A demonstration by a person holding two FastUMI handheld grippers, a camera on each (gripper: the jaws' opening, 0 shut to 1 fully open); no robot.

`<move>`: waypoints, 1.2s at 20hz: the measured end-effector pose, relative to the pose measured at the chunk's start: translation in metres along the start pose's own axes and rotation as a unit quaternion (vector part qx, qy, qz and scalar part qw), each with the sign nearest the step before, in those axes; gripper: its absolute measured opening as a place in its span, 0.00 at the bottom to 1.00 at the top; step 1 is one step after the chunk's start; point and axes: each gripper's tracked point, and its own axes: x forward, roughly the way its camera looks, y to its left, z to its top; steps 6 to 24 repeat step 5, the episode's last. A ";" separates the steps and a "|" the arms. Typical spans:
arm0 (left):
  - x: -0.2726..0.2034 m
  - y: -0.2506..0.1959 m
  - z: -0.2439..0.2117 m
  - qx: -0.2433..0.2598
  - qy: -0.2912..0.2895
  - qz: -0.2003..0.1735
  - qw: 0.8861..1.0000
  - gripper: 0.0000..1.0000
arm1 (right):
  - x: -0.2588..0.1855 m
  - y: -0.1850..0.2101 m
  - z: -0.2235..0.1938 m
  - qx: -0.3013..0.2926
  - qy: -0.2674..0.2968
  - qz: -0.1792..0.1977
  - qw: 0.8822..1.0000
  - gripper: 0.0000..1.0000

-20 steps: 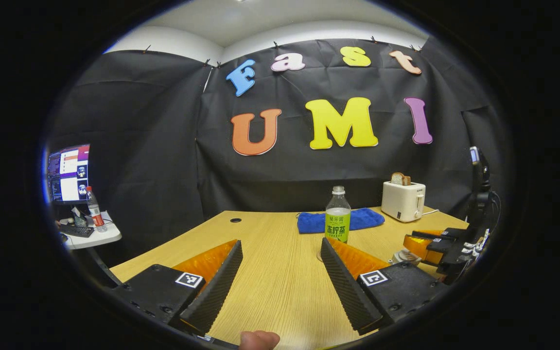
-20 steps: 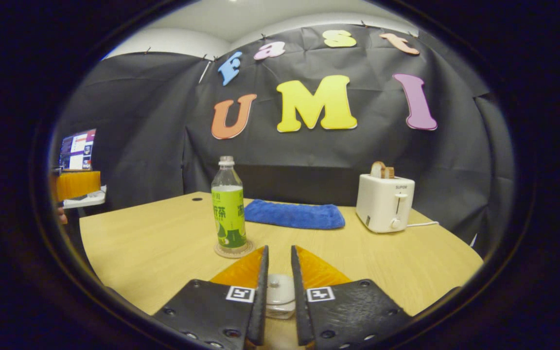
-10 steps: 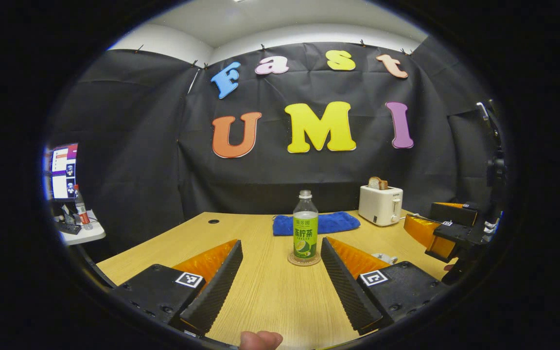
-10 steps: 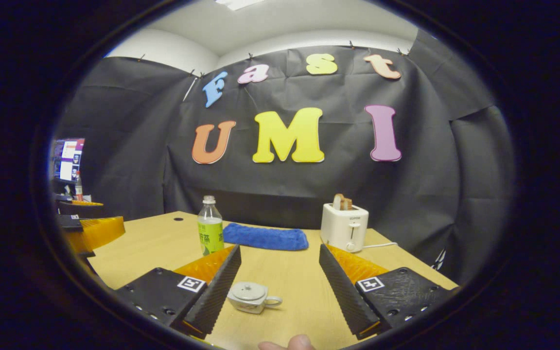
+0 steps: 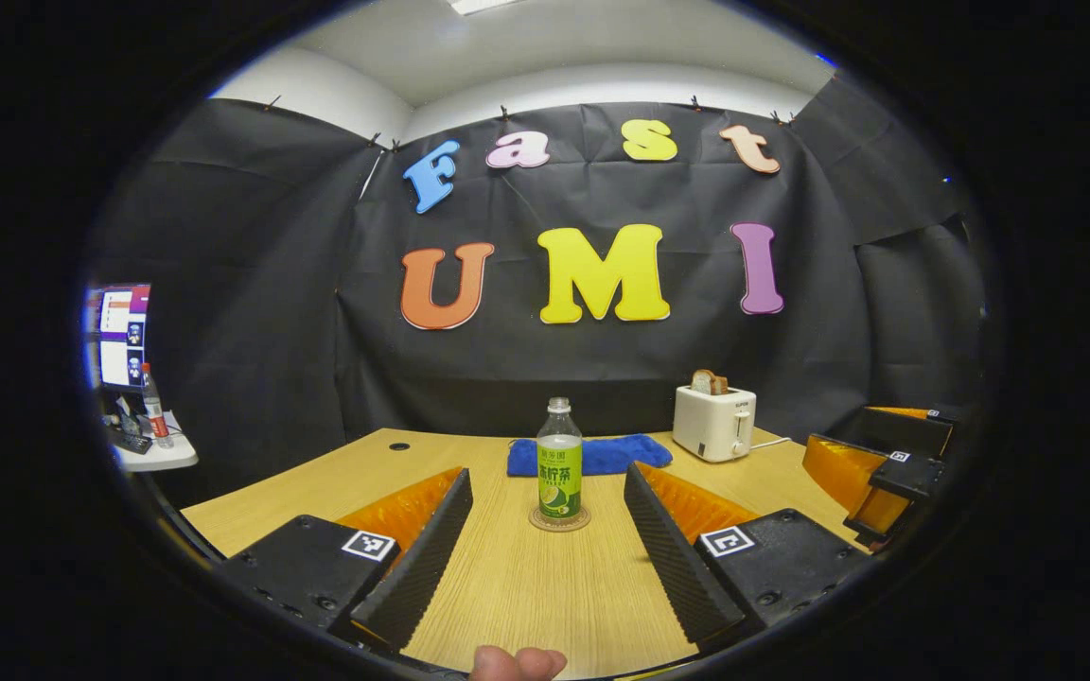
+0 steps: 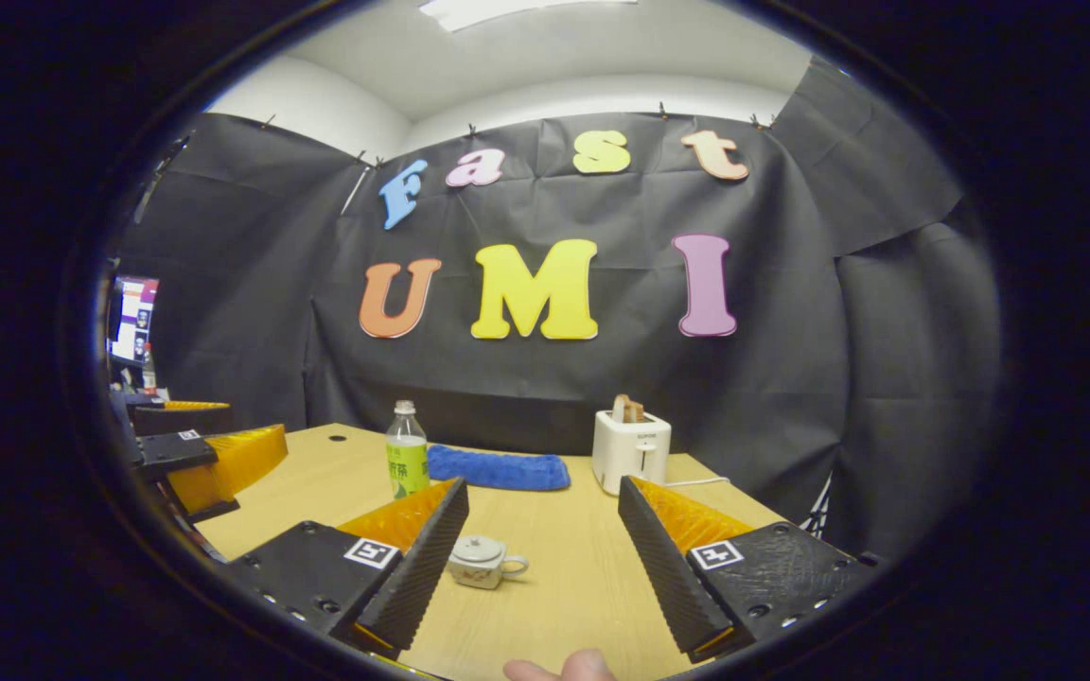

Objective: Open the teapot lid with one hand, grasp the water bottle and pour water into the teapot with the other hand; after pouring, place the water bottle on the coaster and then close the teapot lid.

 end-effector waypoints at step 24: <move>-0.004 -0.004 0.004 0.008 -0.004 -0.004 1.000 1.00 | -0.004 0.005 -0.003 0.002 0.008 -0.001 1.000 0.97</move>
